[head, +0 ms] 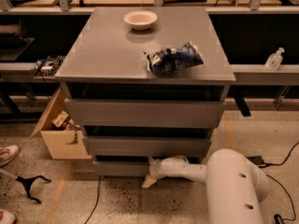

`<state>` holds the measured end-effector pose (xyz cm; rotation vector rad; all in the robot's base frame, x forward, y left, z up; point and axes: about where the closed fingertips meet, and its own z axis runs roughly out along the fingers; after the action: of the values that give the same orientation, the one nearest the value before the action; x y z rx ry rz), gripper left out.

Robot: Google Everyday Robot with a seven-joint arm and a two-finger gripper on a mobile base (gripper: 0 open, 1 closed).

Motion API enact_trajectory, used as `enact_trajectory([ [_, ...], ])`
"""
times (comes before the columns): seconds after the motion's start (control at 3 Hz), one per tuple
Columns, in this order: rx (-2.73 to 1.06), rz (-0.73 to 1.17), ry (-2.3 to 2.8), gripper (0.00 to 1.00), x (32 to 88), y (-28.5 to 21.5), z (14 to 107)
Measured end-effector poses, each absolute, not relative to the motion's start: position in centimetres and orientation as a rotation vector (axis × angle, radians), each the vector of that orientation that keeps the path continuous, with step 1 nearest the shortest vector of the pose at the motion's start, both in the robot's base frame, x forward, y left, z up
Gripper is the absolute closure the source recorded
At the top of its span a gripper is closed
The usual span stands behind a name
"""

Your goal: Open bottom drawer

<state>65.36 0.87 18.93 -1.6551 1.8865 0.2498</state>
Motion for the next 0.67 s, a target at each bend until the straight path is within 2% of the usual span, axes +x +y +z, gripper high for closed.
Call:
enact_trajectory([
  [0.67,-1.65,0.29,1.95,0.61,65.51,-0.3,17.35],
])
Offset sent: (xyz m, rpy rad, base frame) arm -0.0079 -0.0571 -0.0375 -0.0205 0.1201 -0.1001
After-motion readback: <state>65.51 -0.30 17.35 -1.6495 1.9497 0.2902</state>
